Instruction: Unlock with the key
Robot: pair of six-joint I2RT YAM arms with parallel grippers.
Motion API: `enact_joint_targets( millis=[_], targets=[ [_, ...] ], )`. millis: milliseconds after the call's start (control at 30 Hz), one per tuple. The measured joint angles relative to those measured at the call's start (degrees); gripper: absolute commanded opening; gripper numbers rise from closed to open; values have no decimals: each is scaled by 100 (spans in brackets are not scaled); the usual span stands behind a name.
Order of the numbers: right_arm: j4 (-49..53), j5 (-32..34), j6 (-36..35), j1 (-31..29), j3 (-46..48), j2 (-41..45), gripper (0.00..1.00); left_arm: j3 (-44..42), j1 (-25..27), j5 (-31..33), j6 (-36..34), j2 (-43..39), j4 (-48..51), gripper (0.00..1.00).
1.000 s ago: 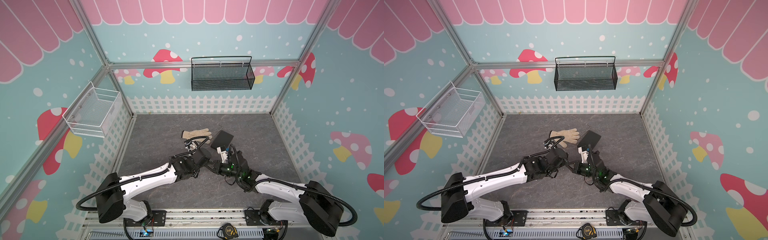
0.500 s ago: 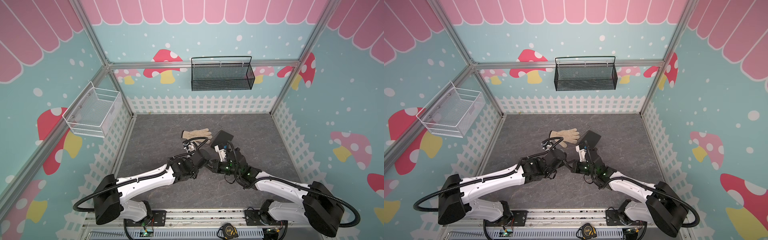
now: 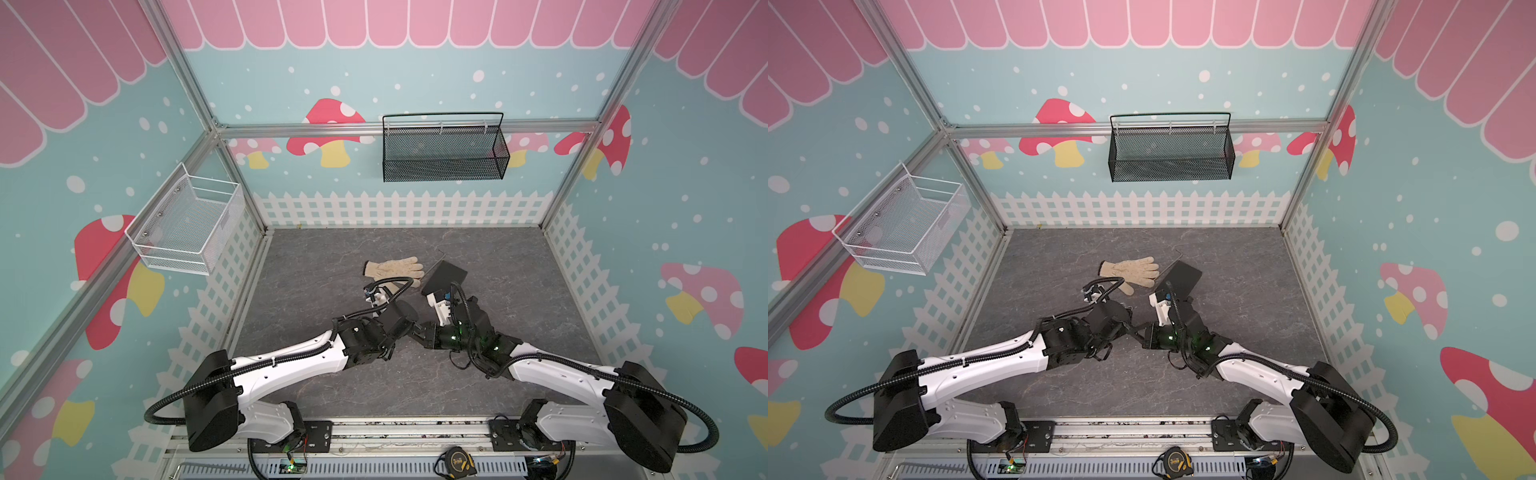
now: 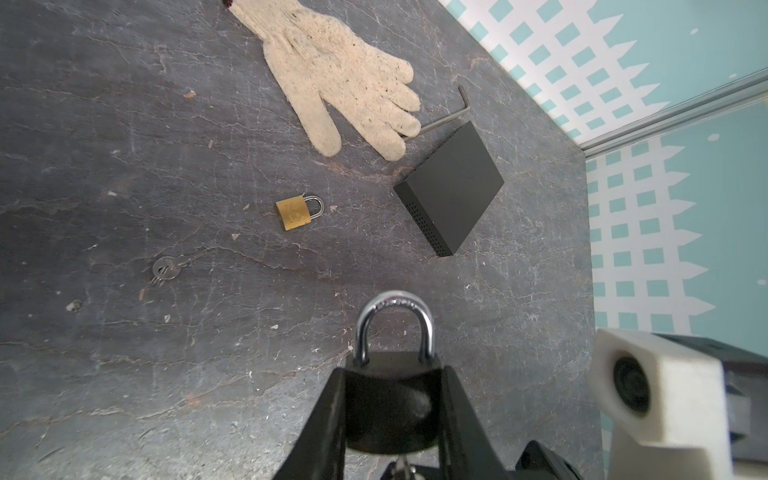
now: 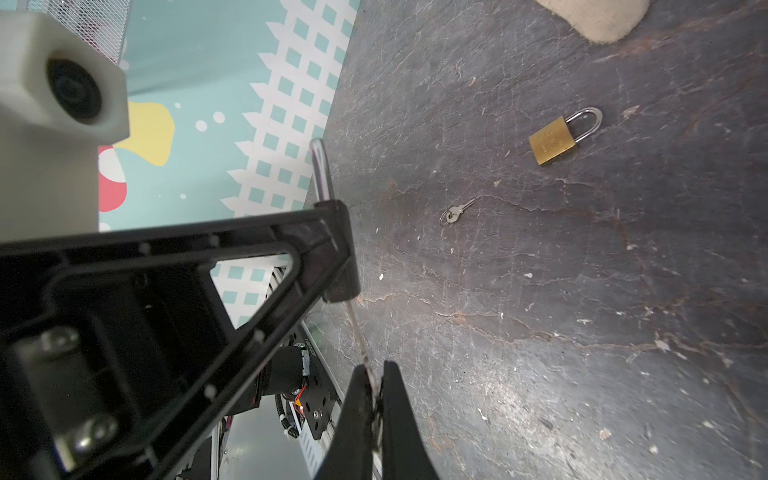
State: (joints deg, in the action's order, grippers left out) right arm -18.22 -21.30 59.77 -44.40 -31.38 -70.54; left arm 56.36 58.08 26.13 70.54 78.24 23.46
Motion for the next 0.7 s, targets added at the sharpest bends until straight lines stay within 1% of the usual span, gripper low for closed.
enact_joint_targets(
  millis=[433, 700],
  targets=[
    [15, 197, -15, -144, -61, -92, 0, -61, -66, -122, 44, -59, 35, 0],
    [216, 503, -42, -221, -149, -46, 0, -76, -94, -164, 181, -59, -26, 0]
  ],
)
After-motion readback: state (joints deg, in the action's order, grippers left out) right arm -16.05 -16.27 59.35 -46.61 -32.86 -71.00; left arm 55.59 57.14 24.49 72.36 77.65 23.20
